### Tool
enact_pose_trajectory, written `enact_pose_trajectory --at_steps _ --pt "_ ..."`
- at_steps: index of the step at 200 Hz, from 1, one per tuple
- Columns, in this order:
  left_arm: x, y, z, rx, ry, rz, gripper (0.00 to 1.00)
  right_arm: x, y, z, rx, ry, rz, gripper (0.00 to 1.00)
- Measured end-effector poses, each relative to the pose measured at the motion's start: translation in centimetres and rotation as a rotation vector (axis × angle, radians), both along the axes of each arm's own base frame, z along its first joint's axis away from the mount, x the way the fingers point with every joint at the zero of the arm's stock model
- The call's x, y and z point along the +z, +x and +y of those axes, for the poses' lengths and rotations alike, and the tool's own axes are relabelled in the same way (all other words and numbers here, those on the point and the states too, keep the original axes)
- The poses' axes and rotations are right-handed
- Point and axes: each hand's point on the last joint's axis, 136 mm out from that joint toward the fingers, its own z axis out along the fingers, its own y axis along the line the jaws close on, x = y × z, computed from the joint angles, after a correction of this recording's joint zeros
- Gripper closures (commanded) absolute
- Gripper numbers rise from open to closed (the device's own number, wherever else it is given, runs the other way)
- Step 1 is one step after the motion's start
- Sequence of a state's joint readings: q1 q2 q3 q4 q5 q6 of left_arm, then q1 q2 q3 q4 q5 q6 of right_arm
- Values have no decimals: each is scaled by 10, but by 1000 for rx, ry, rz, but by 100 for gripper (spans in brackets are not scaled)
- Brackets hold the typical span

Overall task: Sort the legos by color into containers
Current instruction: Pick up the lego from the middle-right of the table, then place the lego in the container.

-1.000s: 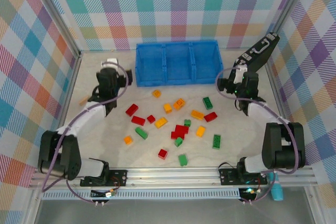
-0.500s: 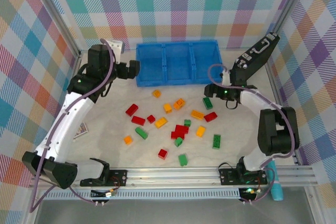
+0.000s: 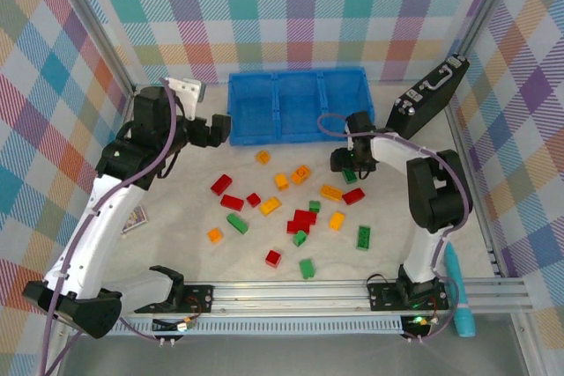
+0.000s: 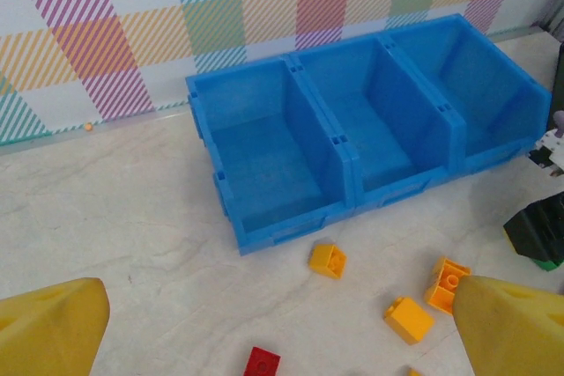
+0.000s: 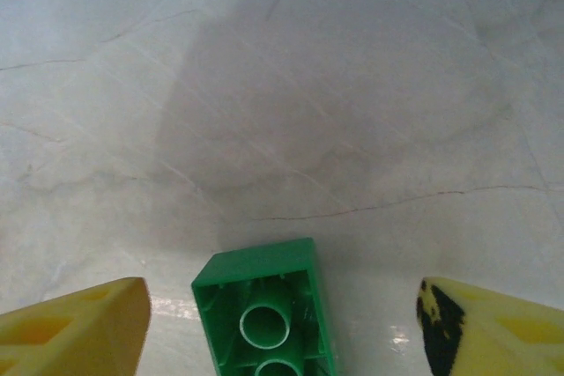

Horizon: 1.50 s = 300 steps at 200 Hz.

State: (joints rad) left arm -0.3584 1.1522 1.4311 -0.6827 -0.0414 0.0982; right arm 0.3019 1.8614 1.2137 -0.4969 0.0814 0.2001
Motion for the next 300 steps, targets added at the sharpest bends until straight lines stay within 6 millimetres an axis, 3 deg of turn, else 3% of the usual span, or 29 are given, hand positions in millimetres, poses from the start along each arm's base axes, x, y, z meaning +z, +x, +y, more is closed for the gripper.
enact_pose_trajectory --at_steps 78,130,201,218,242,300 --pt "-6 -1 1 -8 25 4 0 -15 -12 -11 -6 -69 91 67" --pt "-6 1 4 7 44 -2 0 2 -6 -10 15 -82 89 72" --pt "-5 0 10 24 79 2 0 99 79 -3 38 -101 -211 72" --pt "-2 0 10 24 81 8 0 114 103 -4 23 -102 -287 73" --pt "5 1 11 29 82 3 0 111 128 -10 3 -112 -329 73" --pt "3 0 11 27 89 14 0 70 169 -18 -30 -128 -325 72"
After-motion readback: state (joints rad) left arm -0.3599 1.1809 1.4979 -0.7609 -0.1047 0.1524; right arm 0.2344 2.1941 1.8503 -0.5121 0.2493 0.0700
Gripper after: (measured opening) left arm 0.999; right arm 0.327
